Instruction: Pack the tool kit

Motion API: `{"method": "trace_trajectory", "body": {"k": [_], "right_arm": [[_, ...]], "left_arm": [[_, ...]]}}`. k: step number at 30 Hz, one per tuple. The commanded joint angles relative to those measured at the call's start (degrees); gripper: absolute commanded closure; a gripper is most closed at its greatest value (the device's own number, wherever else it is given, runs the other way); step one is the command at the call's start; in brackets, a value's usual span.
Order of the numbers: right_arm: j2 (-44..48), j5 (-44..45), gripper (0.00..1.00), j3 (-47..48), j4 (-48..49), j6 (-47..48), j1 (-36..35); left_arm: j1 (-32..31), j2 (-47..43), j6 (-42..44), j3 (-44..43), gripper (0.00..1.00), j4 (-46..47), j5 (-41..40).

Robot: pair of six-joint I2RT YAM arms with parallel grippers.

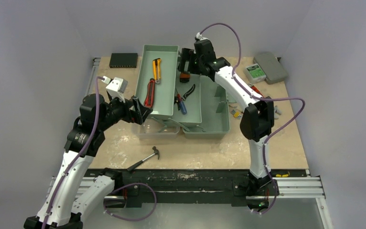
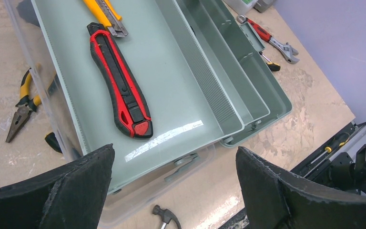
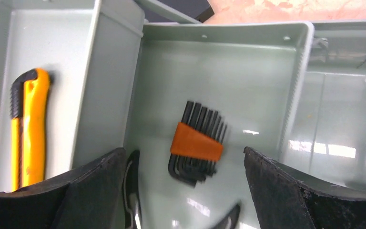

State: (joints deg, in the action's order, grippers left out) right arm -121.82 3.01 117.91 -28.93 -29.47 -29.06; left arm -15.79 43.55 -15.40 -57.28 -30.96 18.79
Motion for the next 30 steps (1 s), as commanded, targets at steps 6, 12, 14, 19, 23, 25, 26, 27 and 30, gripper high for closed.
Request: {"method": "trace_trajectory", "body": {"k": [6, 12, 14, 19, 23, 25, 26, 27, 30], "right_arm": [[22.83, 0.31, 0.08, -16.43, 2.35, 2.81, 4.20], [32.07, -0.15, 0.04, -25.53, -3.08, 3.38, 13.56], [33.95, 2.49, 0.02, -27.60, -5.27, 4.46, 16.15], [37.05, 2.59, 0.01, -34.07, -7.37, 0.25, 26.25], [39.33, 4.82, 0.01, -40.82, -6.40, -3.58, 33.37], [41.04, 10.03, 0.01, -44.11, -7.08, -8.06, 35.40], [42.56, 11.70, 0.01, -46.08, -7.77, -11.93, 37.17], [44.20, 10.03, 0.01, -49.99, -5.52, -13.81, 39.33], [47.74, 4.06, 0.01, -58.07, 1.48, -17.69, 45.04]], "left_arm": [[0.32, 0.46, 0.68, -0.91, 0.06, 1.40, -0.04], [0.32, 0.53, 0.42, -0.91, 0.05, 1.57, 0.67], [0.32, 0.57, 0.25, -0.92, 0.05, 1.61, 0.93], [0.28, 0.59, -0.35, -0.74, 0.06, 1.92, 1.72], [-0.49, 0.40, -0.83, -0.38, 0.06, 2.38, 2.36], [-0.77, 0.56, -1.10, -0.34, 0.06, 2.49, 2.75], [-0.80, 0.57, -1.19, -0.38, 0.06, 2.54, 2.97], [-0.89, 0.76, -1.28, -0.32, 0.06, 2.72, 3.17], [-0.91, 1.29, -1.39, -0.38, 0.06, 2.73, 3.70]]}}
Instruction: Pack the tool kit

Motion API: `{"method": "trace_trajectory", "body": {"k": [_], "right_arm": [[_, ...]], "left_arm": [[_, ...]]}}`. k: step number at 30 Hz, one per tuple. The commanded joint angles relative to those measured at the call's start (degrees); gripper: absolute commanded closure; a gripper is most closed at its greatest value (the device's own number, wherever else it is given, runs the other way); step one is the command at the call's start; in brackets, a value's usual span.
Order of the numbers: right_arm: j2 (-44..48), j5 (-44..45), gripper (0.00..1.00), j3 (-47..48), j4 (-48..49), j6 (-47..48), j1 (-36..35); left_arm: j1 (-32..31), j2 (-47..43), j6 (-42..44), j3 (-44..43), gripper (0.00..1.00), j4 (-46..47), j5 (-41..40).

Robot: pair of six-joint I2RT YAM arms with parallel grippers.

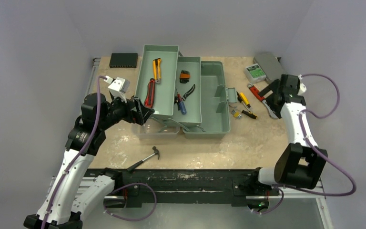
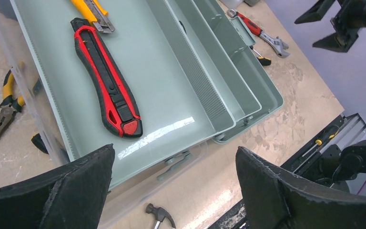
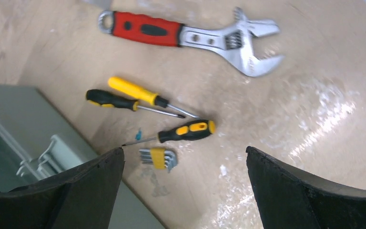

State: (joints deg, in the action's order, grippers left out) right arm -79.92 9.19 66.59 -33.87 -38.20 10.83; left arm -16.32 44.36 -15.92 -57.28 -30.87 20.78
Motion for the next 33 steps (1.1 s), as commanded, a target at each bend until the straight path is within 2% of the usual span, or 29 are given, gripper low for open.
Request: {"method": "trace_trajectory", "body": {"k": [1, 7, 10, 16, 20, 24, 26, 30, 33], "right_arm": [[5.95, -2.87, 0.01, -7.80, 7.55, -9.95, 5.99], [-2.85, -4.66, 0.04, -3.76, 4.14, -10.29, 6.32], [-8.39, -7.50, 0.08, -3.05, -0.07, -15.61, 6.38], [-10.45, -11.11, 0.11, -8.42, 6.14, -27.60, 4.93], [-12.20, -12.29, 0.16, -10.92, 10.32, -35.13, 4.99], [-18.11, -13.72, 0.24, -7.89, 5.22, -38.59, 4.92], [-21.11, -14.06, 0.24, -5.36, 0.74, -39.31, 4.91], [-24.09, -13.93, 0.25, -5.25, 1.28, -41.35, 4.90], [-24.49, -13.72, 0.38, -6.22, 2.77, -43.31, 4.95]], "left_arm": [[-0.46, 0.64, -0.85, -0.42, 0.06, 2.52, 1.69], [-0.47, 0.28, -0.78, -0.38, 0.06, 2.57, 1.51], [-0.47, 0.21, -0.65, -0.38, 0.06, 2.57, 1.48], [-0.47, 0.33, -0.61, -0.47, 0.06, 2.41, 1.51], [-0.47, -0.23, -0.42, -0.56, 0.06, 2.31, 1.14], [-0.47, -0.07, -0.48, -0.56, 0.06, 2.38, 1.45], [-0.48, 0.02, -0.51, -0.56, 0.06, 2.35, 1.58], [-0.47, -0.04, -0.53, -0.56, 0.06, 2.39, 1.65], [-0.56, -0.28, -0.35, -0.56, 0.06, 2.20, 1.25]]}}
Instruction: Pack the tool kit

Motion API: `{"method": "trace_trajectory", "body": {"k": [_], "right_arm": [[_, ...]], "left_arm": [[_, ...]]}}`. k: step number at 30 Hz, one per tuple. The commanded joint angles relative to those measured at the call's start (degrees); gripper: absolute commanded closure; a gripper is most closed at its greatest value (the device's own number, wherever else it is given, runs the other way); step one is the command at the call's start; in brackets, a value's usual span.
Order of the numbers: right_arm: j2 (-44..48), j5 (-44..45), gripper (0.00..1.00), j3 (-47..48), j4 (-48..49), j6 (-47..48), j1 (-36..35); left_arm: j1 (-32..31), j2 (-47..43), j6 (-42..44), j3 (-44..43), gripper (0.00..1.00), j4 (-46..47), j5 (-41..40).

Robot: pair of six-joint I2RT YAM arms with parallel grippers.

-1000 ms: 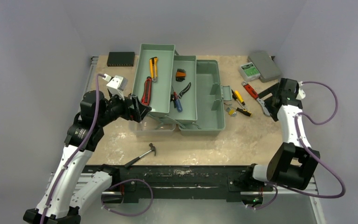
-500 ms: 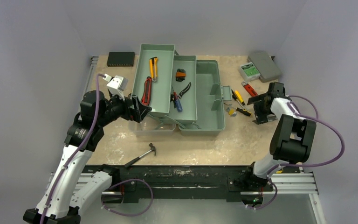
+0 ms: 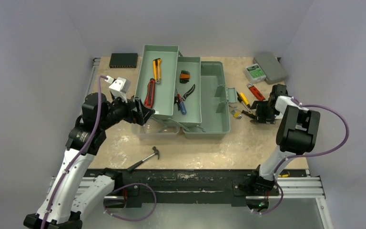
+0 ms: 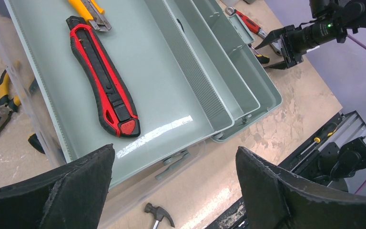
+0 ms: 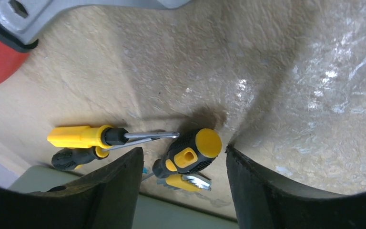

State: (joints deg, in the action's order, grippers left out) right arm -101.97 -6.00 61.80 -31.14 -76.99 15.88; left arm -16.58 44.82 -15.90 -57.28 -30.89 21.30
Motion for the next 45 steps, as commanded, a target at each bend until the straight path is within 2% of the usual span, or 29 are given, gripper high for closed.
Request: {"method": "trace_trajectory", "body": {"k": [1, 6, 7, 8, 14, 20, 26, 30, 34, 36, 39, 42, 45], "right_arm": [[-2.52, 0.87, 0.41, -1.86, 0.32, -5.31, -0.11], [-2.04, 2.44, 0.60, -1.86, -1.46, -7.21, 0.16], [-1.94, 2.58, 0.87, -1.78, -2.08, -7.67, 0.30], [-1.85, 2.39, 1.00, -1.65, -2.47, -7.65, 0.36], [1.14, 3.84, 1.00, -0.20, -5.05, -4.80, 0.47], [10.32, 6.67, 1.00, -1.41, -5.13, -5.36, 0.47], [19.97, 14.20, 1.00, -0.59, -4.92, -2.67, 0.48], [26.80, 23.54, 1.00, 0.50, -3.06, 4.45, 0.48], [31.72, 26.80, 1.00, 2.16, 0.78, 14.32, 0.47], [34.47, 23.63, 1.00, 1.45, 6.75, 20.95, 0.45], [38.64, 12.55, 1.00, -1.71, 18.76, 28.41, 0.39], [38.65, -0.71, 1.00, -0.36, 24.66, 32.35, 0.43], [37.11, -14.24, 1.00, 0.25, 32.37, 32.29, 0.38]], "left_arm": [[-0.26, -0.78, -0.29, -0.65, 0.06, 2.16, 0.57], [-0.19, -0.70, -0.18, -0.64, 0.06, 2.07, 0.32], [-0.24, -0.70, -0.11, -0.71, 0.06, 2.07, 0.35], [-0.28, -0.67, -0.10, -0.72, 0.06, 2.00, 0.28], [-0.28, -0.63, -0.01, -0.68, 0.06, 1.91, -0.01], [-0.23, -0.79, 0.09, -0.69, 0.06, 1.91, -0.11], [-0.26, -0.87, -0.02, -0.69, 0.06, 1.93, 0.08], [-0.27, -0.70, -0.01, -0.69, 0.06, 1.98, 0.14], [-0.29, -0.54, 0.08, -0.70, 0.06, 1.90, -0.11], [-0.22, -0.73, 0.22, -0.66, 0.06, 1.93, -0.36], [-0.21, -0.65, 0.17, -0.68, 0.06, 1.89, -0.55], [-0.21, -0.44, 0.17, -0.76, 0.06, 1.89, -0.36], [-0.21, -0.43, 0.17, -0.73, 0.06, 1.91, -0.36]]}}
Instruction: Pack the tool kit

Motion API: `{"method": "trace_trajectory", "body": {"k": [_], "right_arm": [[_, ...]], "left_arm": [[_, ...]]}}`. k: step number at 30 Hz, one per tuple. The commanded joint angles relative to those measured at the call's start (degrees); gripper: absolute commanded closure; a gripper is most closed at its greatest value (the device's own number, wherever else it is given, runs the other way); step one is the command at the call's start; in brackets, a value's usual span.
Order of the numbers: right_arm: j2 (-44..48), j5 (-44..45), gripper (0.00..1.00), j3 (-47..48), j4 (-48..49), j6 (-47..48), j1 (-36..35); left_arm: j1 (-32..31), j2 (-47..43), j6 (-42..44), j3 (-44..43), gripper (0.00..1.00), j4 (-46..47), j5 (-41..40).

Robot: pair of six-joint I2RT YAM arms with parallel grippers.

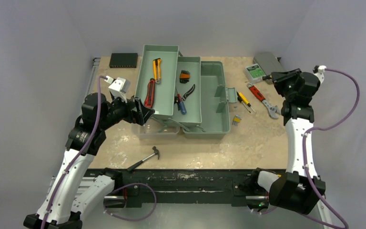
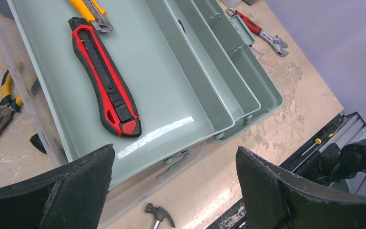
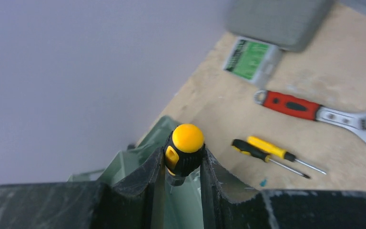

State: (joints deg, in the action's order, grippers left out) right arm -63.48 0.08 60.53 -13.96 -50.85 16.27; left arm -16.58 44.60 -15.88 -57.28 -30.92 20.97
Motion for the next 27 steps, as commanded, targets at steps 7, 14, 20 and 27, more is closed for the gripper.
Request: {"method": "trace_trajectory", "body": {"k": [7, 14, 20, 27], "right_arm": [[-9.44, -30.79, 1.00, 13.96, 7.60, 17.89, -9.83], [-21.83, -28.05, 1.00, 28.00, -10.07, 26.54, -18.77], [-26.92, -21.03, 1.00, 32.89, -17.56, 31.66, -24.06], [-29.85, -18.63, 1.00, 35.16, -19.99, 33.68, -27.56]], "left_arm": [[-0.25, -0.31, 0.12, -0.65, 0.06, 1.93, -0.01], [-0.24, -0.41, 0.14, -0.67, 0.06, 1.91, -0.05], [-0.28, -0.22, 0.06, -0.69, 0.06, 1.91, 0.19], [-0.26, -0.30, 0.23, -0.67, 0.06, 1.85, -0.37]]}}
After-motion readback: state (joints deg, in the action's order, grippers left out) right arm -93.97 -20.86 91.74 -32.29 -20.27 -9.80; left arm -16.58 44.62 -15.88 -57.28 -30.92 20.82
